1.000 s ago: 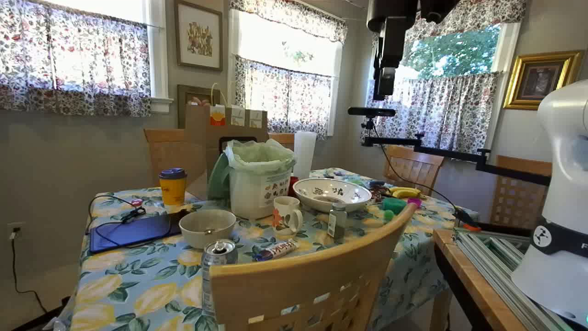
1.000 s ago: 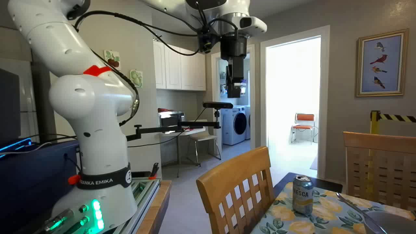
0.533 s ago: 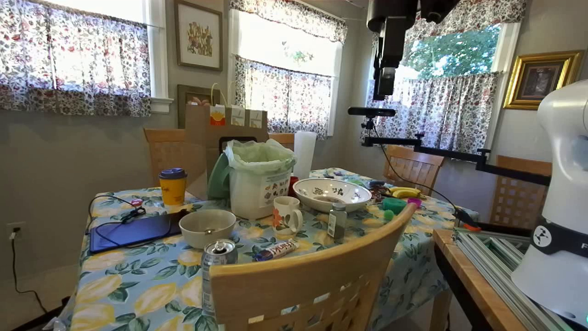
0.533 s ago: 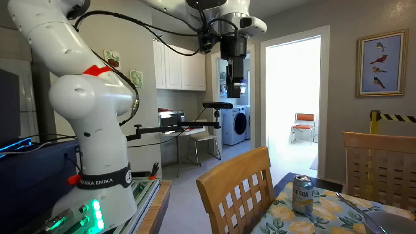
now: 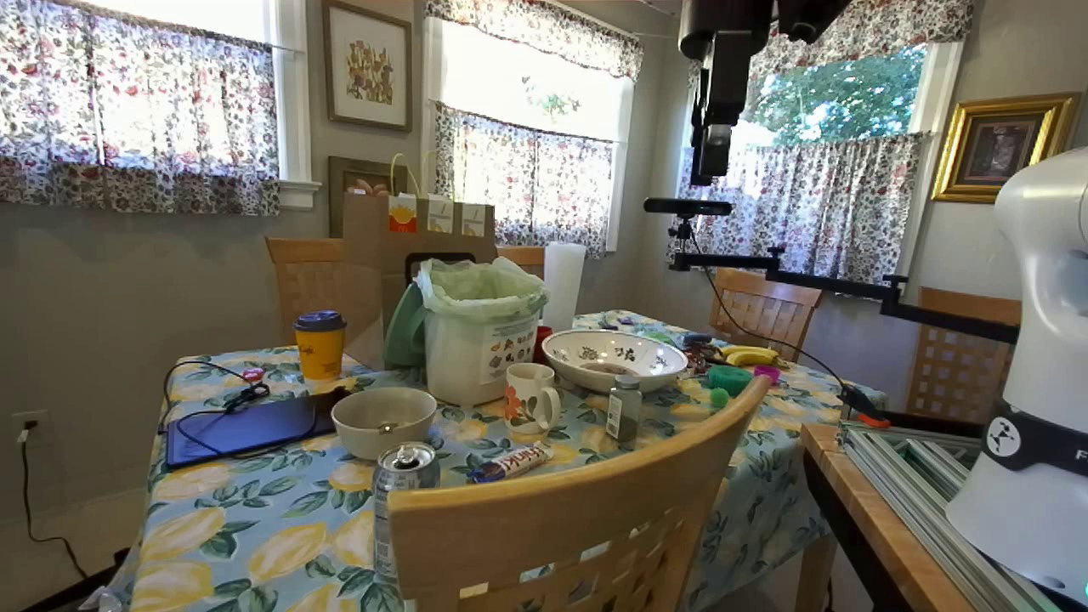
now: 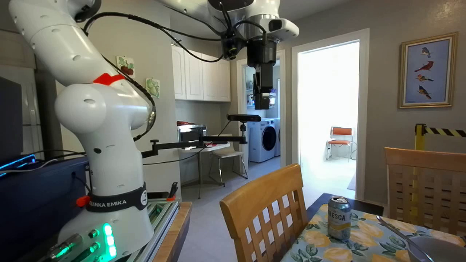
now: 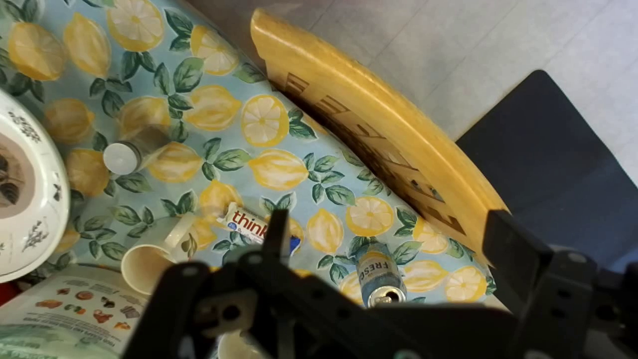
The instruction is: Move the can to the right
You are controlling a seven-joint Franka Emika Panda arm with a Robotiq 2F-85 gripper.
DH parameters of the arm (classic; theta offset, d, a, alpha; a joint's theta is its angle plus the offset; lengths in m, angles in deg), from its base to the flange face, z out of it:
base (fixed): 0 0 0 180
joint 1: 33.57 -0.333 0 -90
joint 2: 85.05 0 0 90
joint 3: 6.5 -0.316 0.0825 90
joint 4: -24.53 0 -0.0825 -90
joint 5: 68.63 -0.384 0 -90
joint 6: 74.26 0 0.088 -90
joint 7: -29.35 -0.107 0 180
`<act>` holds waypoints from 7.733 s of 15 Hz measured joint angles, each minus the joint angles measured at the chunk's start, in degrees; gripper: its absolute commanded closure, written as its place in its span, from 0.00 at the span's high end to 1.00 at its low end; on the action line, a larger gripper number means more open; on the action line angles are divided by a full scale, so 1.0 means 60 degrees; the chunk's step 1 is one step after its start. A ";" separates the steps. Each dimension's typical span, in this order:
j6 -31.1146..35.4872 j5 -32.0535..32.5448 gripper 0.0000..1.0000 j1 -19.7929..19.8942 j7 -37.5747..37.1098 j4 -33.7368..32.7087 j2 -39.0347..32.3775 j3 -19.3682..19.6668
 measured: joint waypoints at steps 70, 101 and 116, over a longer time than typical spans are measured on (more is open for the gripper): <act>0.4763 0.1127 1.00 -0.0790 -0.8158 -0.4408 -0.8499 -0.0404; 0.4774 -0.0009 1.00 -0.1287 -0.7606 -0.5364 -1.0302 0.0072; 0.4954 -0.0198 1.00 -0.1236 -0.7608 -0.5367 -1.0563 0.0348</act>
